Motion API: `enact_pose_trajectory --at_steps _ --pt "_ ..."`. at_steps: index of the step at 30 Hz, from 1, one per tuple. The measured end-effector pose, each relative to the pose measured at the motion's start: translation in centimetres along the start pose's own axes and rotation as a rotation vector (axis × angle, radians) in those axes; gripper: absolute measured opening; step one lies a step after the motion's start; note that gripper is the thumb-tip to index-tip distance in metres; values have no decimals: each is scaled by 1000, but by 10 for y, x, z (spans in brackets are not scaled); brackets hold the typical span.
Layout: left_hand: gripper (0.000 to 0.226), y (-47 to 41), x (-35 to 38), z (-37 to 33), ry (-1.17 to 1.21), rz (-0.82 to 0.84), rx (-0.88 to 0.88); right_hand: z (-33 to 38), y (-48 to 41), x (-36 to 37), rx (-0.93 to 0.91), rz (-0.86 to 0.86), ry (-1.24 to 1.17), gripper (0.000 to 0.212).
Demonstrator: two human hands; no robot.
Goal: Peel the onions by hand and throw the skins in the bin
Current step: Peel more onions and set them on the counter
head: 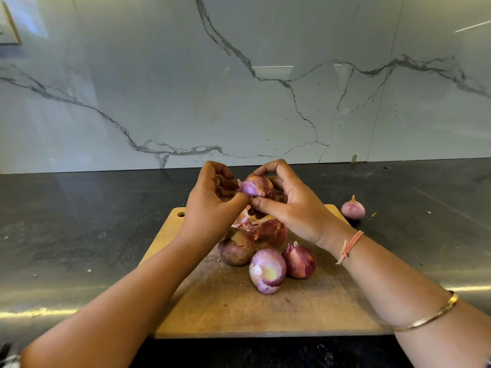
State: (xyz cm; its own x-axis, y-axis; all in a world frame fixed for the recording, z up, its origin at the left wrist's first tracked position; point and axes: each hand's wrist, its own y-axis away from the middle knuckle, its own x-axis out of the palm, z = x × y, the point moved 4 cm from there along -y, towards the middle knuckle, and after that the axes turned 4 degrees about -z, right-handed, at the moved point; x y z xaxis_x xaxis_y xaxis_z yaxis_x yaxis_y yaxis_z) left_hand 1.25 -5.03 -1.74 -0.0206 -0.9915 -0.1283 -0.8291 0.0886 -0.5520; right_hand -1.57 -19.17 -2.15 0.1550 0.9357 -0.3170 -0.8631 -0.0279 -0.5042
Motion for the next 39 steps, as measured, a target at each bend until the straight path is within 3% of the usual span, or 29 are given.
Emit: enact_pose_trajectory --at_steps 23,33,39 --pt "30 2 -2 -6 -142 -29 121 -9 -3 -3 136 -29 -123 37" --pt "31 -4 -4 -2 -6 8 21 -1 -4 -4 141 2 -364 27" --pt "29 -3 -2 -3 1 53 22 -8 -5 0 174 -14 -347 30"
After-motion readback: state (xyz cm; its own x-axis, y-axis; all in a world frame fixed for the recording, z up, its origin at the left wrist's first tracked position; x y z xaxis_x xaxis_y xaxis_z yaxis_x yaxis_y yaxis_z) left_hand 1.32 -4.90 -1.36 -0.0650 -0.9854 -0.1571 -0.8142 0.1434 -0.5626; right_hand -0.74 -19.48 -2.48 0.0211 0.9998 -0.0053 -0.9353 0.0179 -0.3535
